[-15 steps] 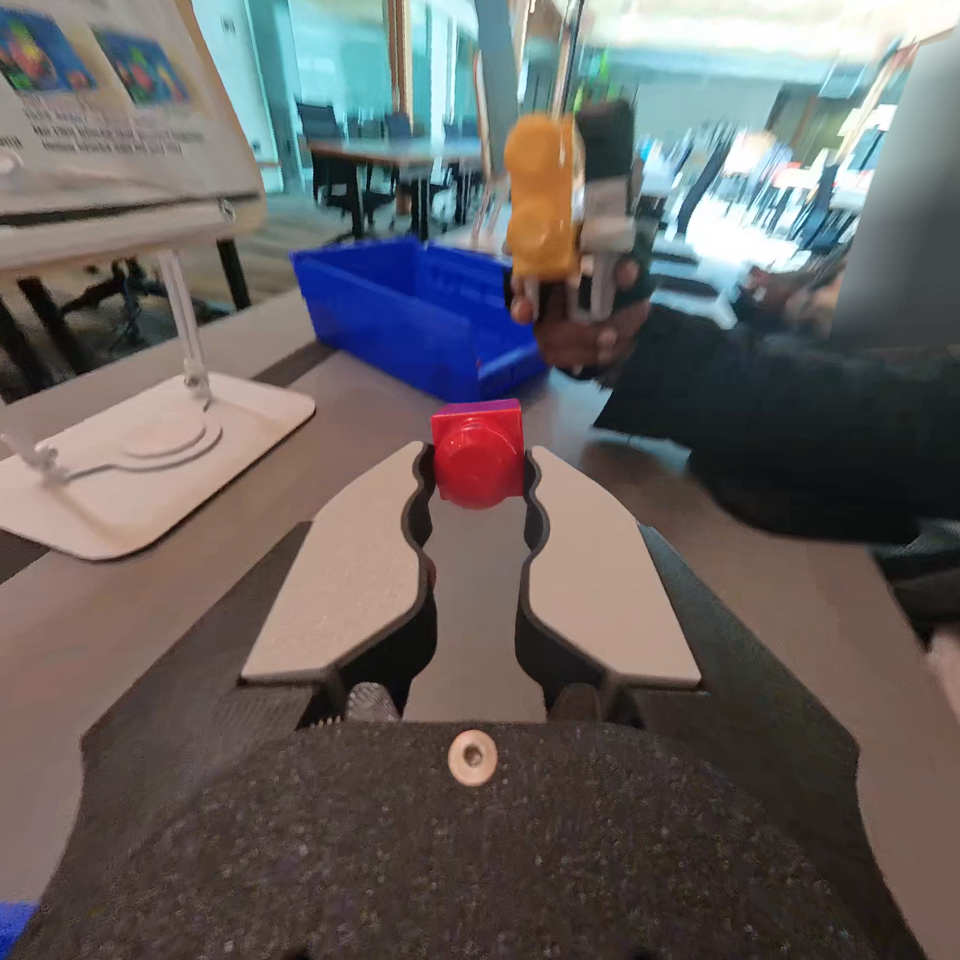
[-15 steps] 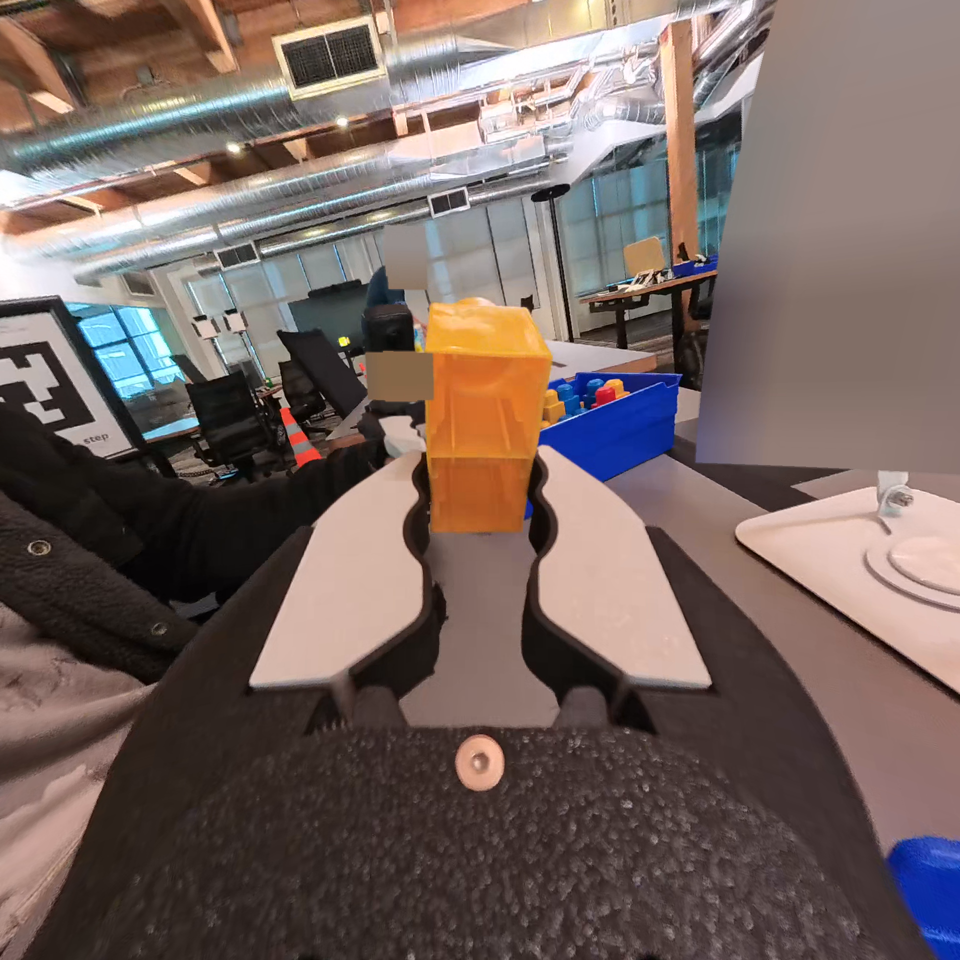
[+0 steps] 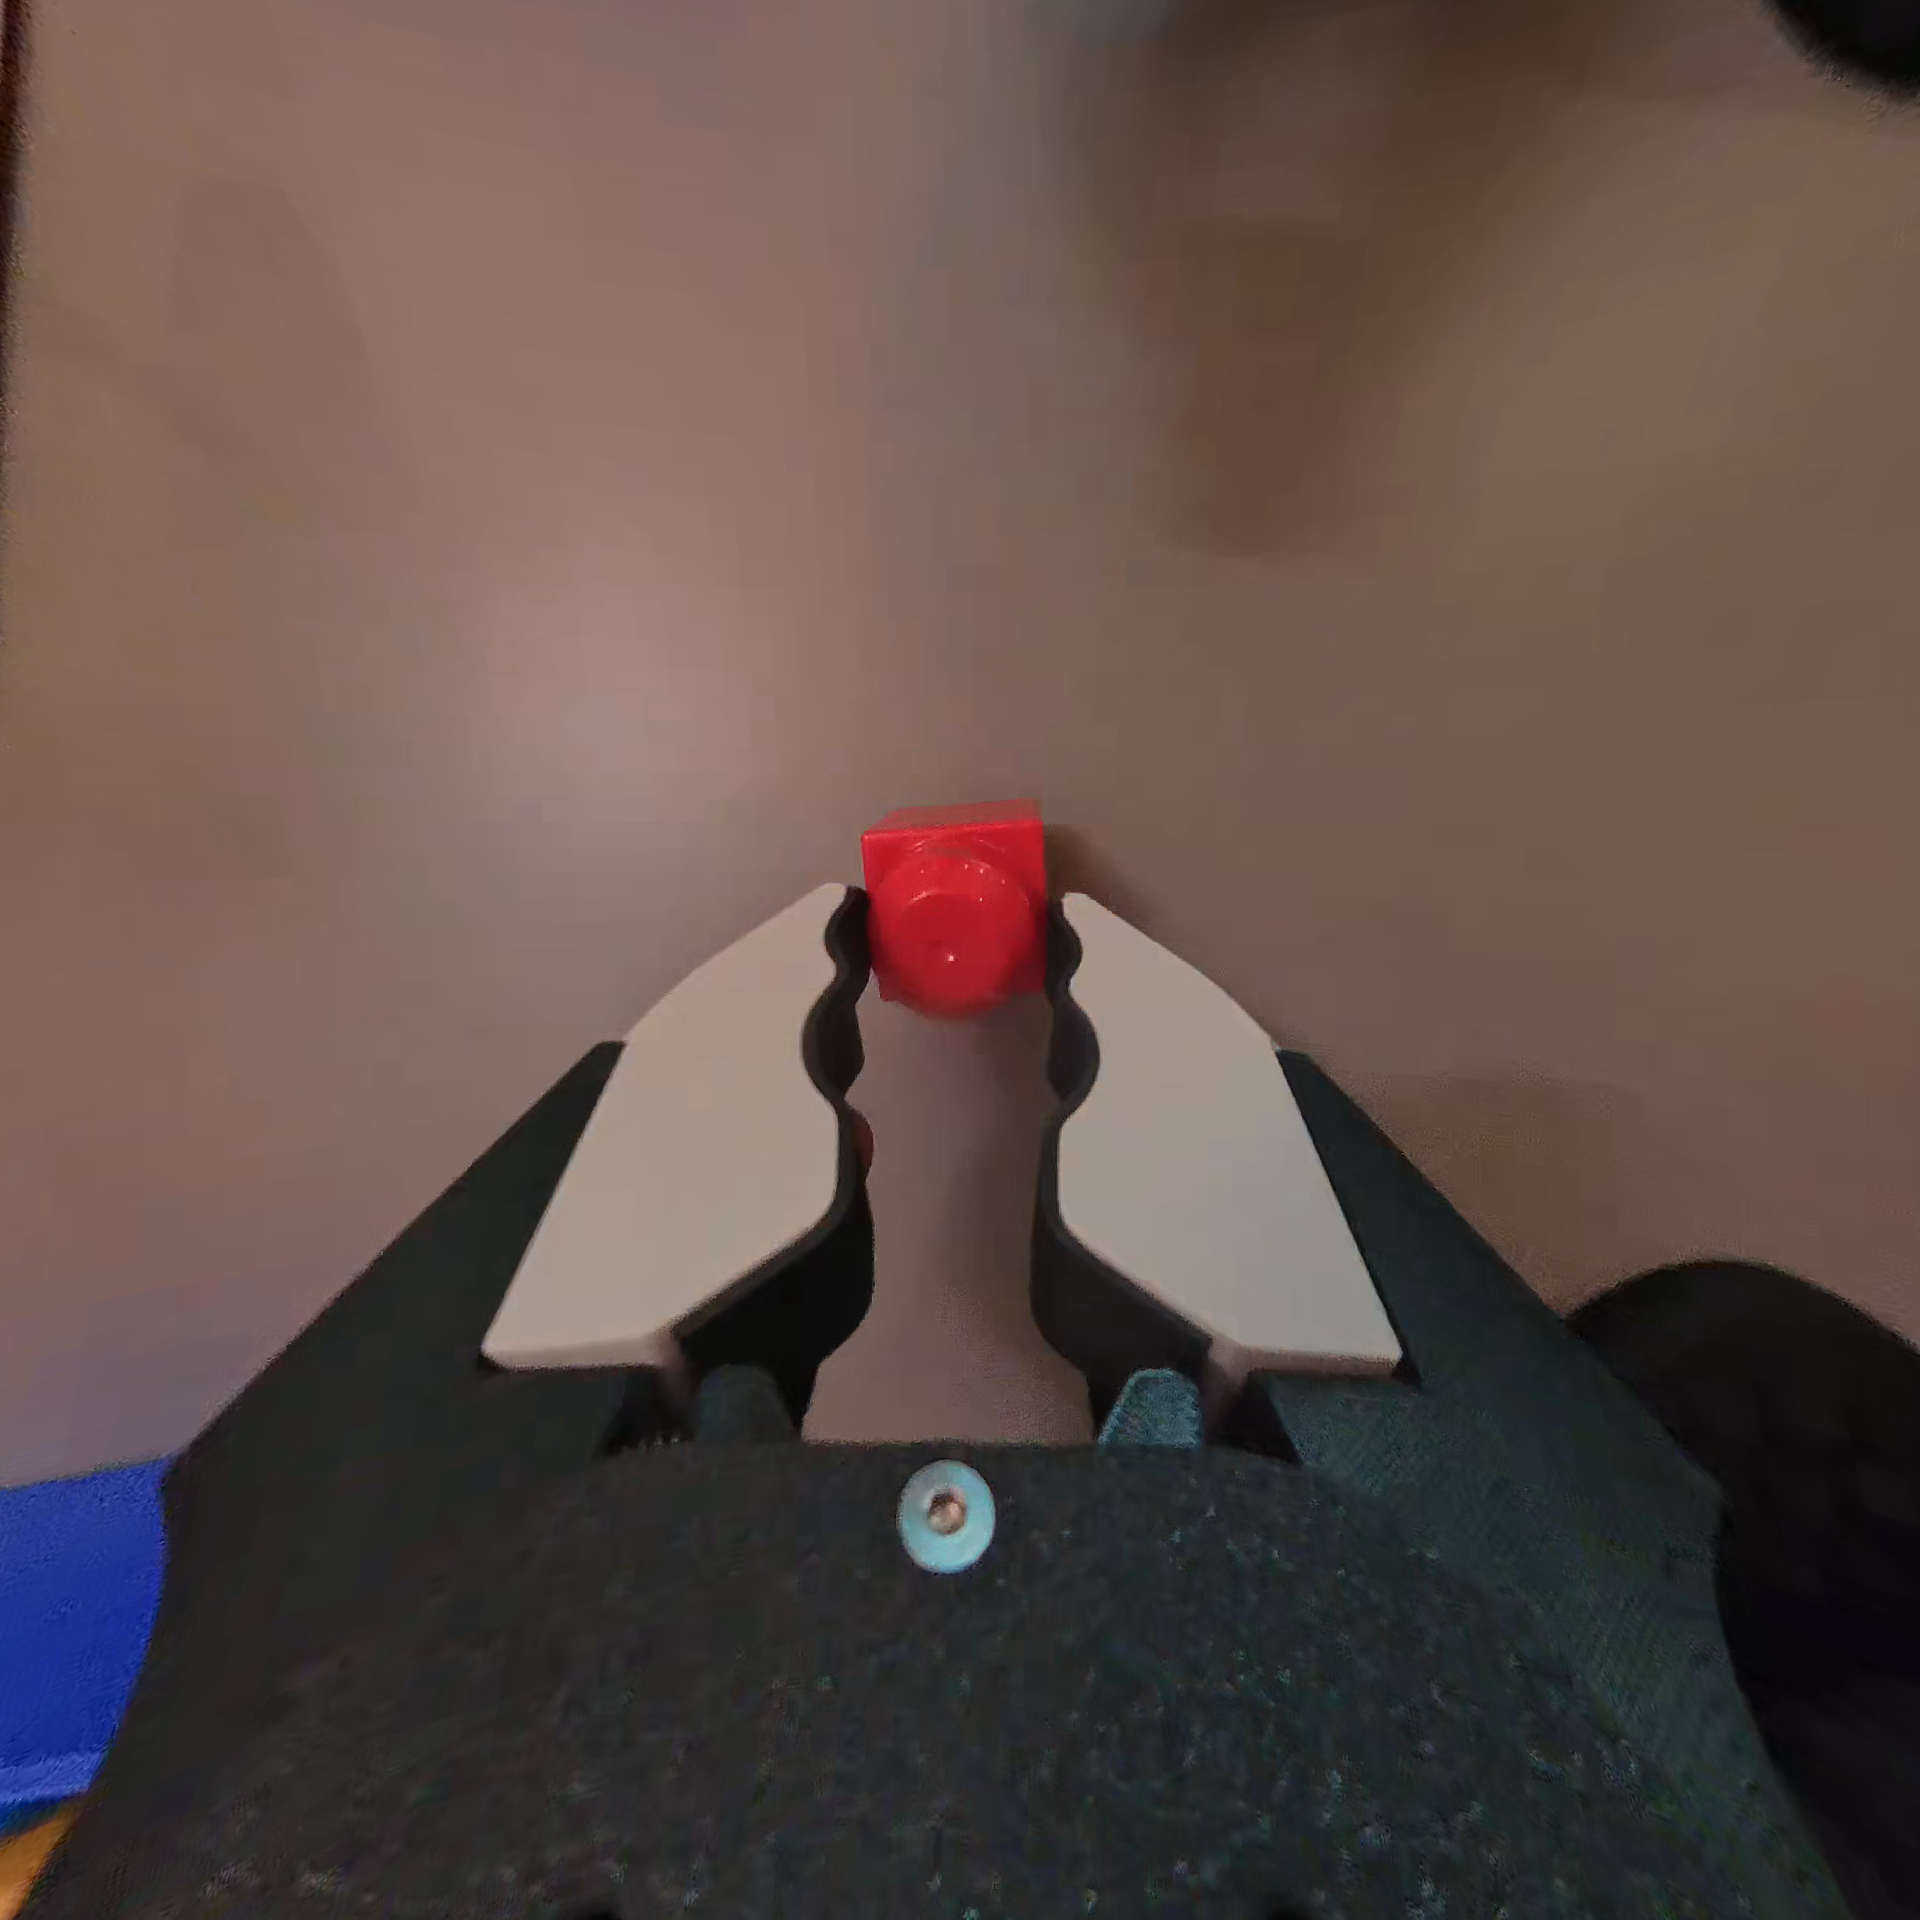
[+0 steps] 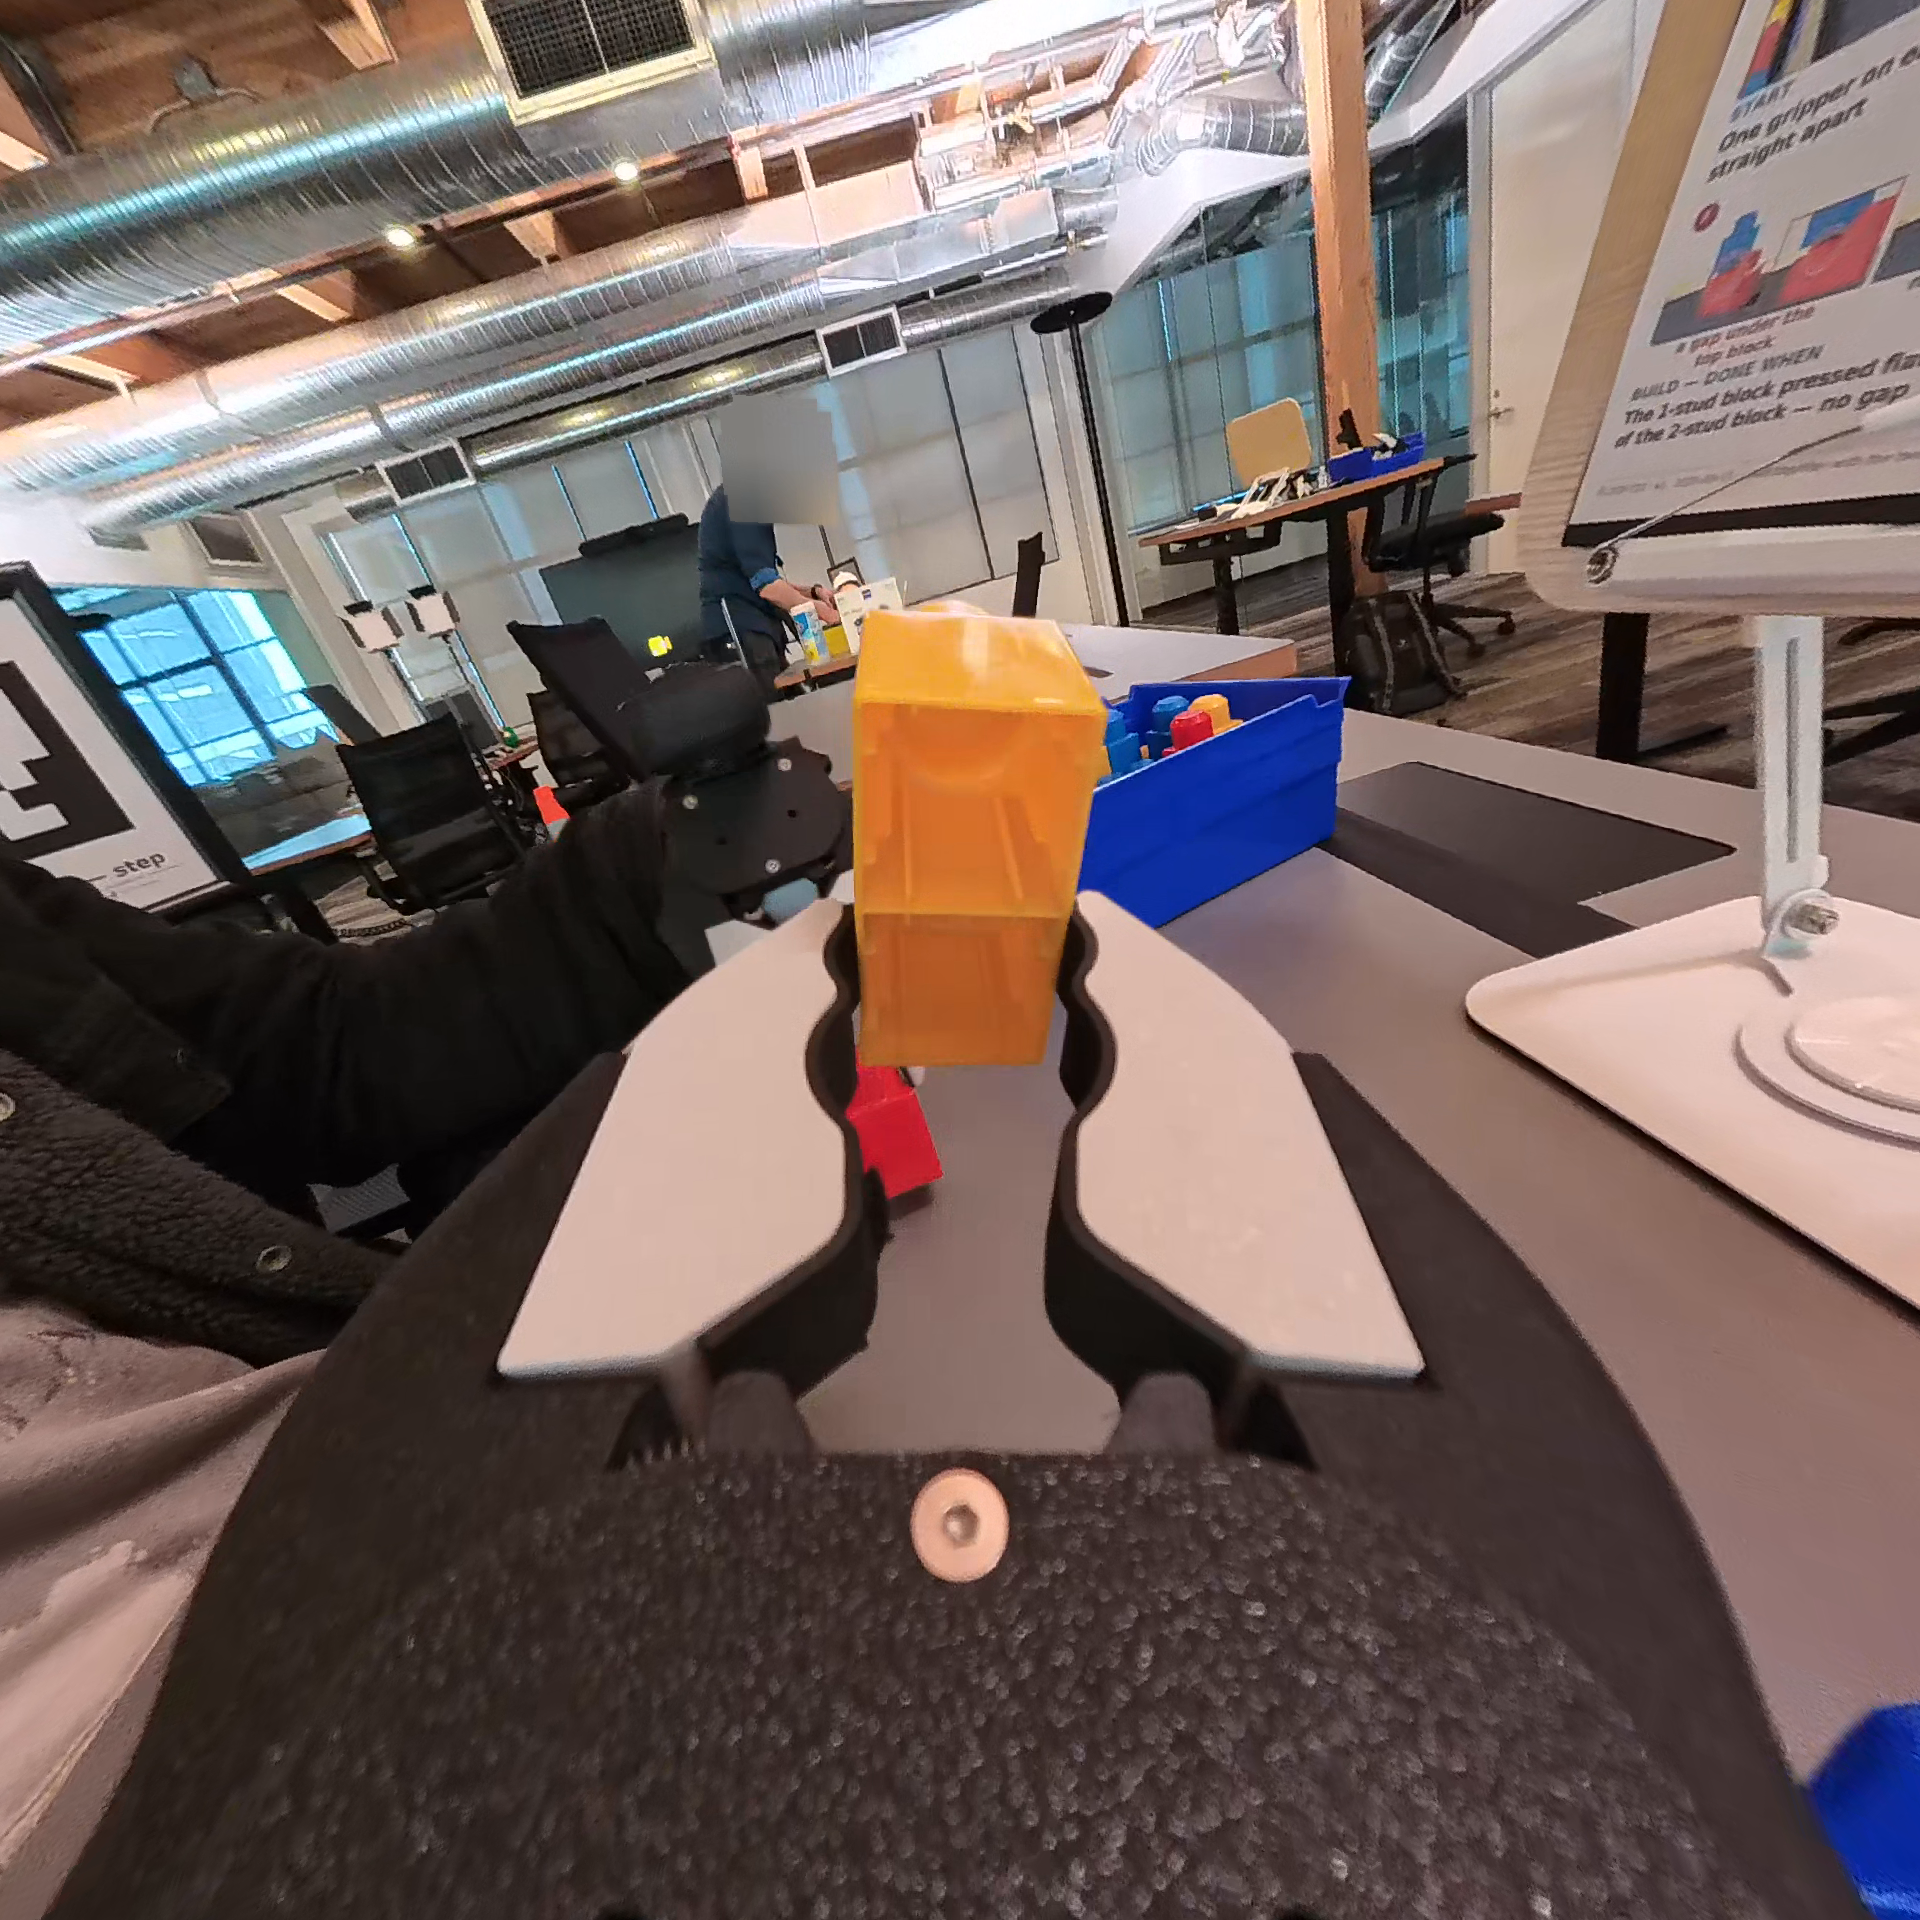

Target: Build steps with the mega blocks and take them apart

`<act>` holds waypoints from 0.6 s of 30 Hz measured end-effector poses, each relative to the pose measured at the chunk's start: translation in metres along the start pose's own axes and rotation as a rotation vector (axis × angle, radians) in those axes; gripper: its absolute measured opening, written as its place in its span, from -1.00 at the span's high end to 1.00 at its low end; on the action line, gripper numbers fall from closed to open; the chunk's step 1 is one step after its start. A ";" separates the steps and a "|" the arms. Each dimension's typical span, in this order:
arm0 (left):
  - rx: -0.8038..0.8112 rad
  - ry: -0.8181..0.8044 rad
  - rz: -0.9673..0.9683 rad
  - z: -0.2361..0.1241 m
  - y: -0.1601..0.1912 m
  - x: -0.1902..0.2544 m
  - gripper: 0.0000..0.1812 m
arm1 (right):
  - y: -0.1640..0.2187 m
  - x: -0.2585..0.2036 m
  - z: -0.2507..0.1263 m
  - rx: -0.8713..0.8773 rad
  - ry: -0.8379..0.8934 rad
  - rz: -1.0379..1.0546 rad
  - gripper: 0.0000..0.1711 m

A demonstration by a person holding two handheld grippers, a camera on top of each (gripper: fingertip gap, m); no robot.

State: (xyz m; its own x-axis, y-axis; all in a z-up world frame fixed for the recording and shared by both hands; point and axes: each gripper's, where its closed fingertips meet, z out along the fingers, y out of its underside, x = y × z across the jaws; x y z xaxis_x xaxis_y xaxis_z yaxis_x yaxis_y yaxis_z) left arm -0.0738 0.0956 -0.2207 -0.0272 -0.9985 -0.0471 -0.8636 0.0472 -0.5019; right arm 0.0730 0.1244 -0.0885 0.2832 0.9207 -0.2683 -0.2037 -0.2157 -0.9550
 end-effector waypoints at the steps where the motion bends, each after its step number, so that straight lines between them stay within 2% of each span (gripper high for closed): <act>1: -0.058 -0.001 0.013 0.002 0.005 0.001 0.65 | 0.002 0.001 0.001 -0.011 0.003 0.001 0.57; 6: -0.178 -0.007 0.057 0.010 0.003 -0.002 0.64 | 0.011 0.000 0.007 -0.042 0.002 0.006 0.58; 9: -0.150 -0.037 0.075 0.013 -0.002 -0.008 0.63 | 0.012 0.000 0.008 -0.046 -0.003 0.008 0.58; 10: -0.113 -0.036 0.077 0.013 -0.006 -0.008 0.58 | 0.012 0.000 0.008 -0.043 -0.006 0.011 0.58; 13: 0.085 -0.069 0.033 0.001 -0.029 -0.017 0.51 | 0.011 -0.002 0.010 -0.031 -0.018 0.017 0.58; 18: 0.600 -0.066 -0.039 -0.041 -0.093 -0.018 0.55 | 0.003 -0.013 0.016 0.039 -0.067 0.030 0.58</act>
State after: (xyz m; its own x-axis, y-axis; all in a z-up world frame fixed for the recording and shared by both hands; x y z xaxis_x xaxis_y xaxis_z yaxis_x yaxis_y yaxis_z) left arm -0.0135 0.1083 -0.1372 0.0466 -0.9970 -0.0622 -0.4280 0.0364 -0.9031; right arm 0.0534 0.1174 -0.0858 0.2130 0.9340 -0.2868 -0.2478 -0.2323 -0.9405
